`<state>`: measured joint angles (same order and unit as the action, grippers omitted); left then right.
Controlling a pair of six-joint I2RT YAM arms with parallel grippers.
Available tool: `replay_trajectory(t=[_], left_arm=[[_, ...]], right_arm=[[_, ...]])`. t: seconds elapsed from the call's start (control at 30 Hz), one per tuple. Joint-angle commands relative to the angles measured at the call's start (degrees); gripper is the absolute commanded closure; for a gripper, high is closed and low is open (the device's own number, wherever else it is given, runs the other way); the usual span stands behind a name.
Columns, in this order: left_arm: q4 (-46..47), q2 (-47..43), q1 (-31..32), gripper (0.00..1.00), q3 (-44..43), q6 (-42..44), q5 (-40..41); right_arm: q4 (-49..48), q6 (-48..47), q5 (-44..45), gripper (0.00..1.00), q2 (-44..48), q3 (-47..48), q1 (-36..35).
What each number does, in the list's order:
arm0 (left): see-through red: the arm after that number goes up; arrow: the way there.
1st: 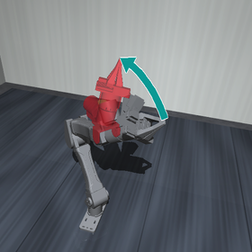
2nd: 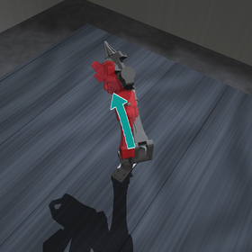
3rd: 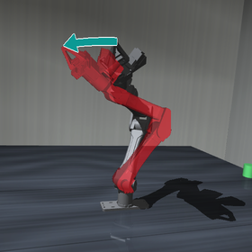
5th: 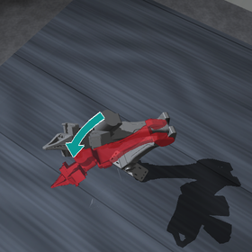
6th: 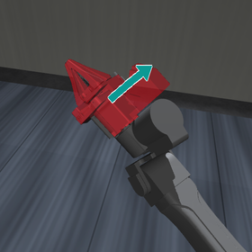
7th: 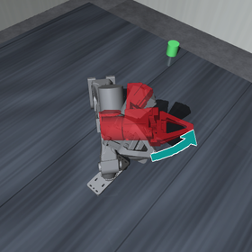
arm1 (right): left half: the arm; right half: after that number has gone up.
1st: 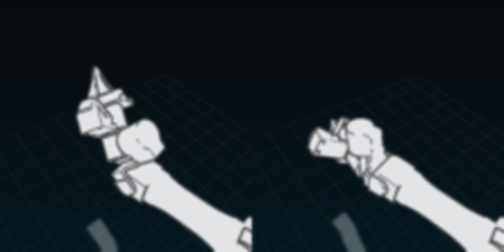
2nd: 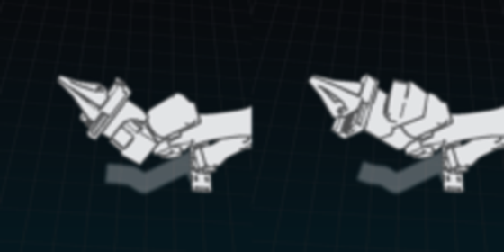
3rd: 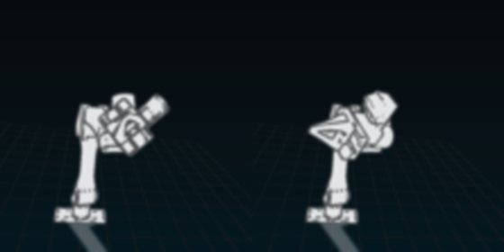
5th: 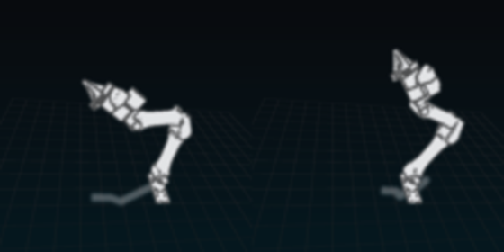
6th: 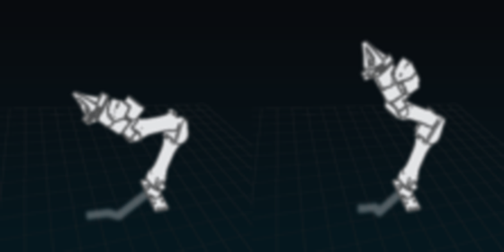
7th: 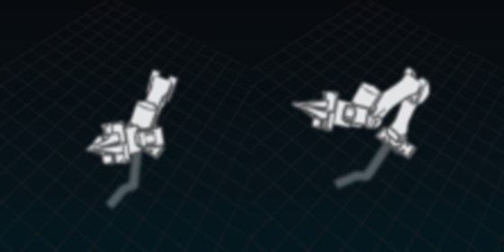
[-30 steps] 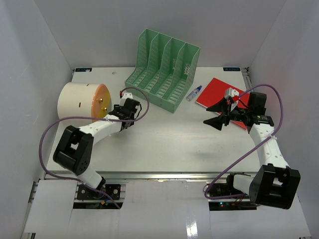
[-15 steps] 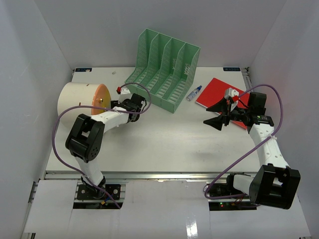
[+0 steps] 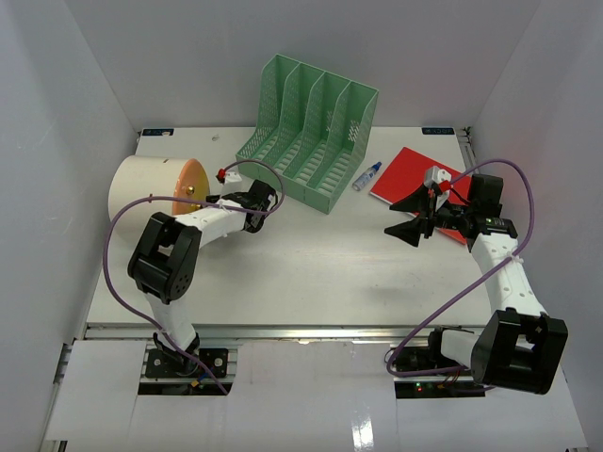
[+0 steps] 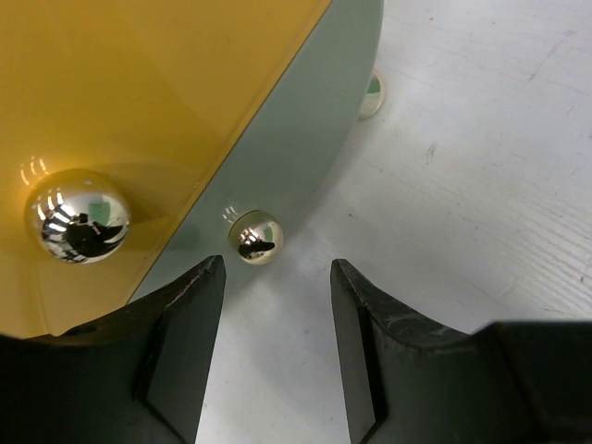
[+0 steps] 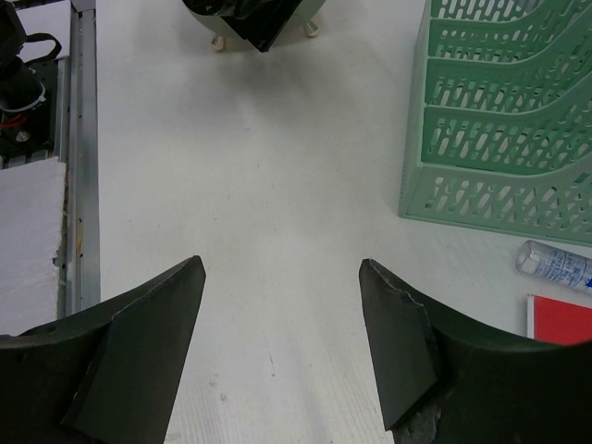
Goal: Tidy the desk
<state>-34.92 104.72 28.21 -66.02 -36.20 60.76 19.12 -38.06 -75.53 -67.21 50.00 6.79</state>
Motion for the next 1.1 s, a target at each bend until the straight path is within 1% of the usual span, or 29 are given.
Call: replay_trajectory(t=[0.0,0.17,0.3,0.37,0.5,0.67,0.73,0.9,1.0,1.07], left_arm=[[-2.2,-3.0,-0.1,0.4,-1.0,-2.0,2.8],[-2.3,-0.9,-0.6,0.42,-0.9,-2.0,3.3],[-2.4,2.0,-1.4,0.47,-2.8,-1.7,2.9],[-2.9,3.6,-1.6,0.52,-4.0,-1.4,2.9],[-3.2,3.9,-1.7,0.61,-5.1,-1.1,2.6],[-3.5,3.1,-1.7,0.69,-5.2,-0.7,2.4],[-3.6,2.3,-1.7,0.78,-5.0,-0.7,1.5],[-3.8,-0.5,-0.9,0.91,-4.2,-1.3,-1.5],[-3.8,-2.2,1.0,0.92,-3.7,-1.6,-2.1],[-3.9,-3.0,1.4,0.87,-3.6,-1.8,-1.5]], right_arm=[[-0.4,-0.7,-0.8,0.26,-0.2,0.5,0.3],[-0.3,-0.6,-0.9,0.26,-0.3,0.5,0.3],[-0.4,-0.6,-0.9,0.26,-0.1,0.5,0.4],[-0.4,-0.6,-0.9,0.26,0.1,0.5,0.5],[-0.3,-0.7,-0.9,0.26,0.3,0.5,0.5],[-0.1,-0.8,-0.8,0.26,0.2,0.5,0.5],[-0.1,-1.0,-0.7,0.26,0.1,0.5,0.5],[0.0,-1.0,-0.6,0.26,0.1,0.6,0.5],[0.0,-1.0,-0.6,0.26,0.0,0.6,0.5],[0.0,-1.0,-0.6,0.26,-0.1,0.6,0.5]])
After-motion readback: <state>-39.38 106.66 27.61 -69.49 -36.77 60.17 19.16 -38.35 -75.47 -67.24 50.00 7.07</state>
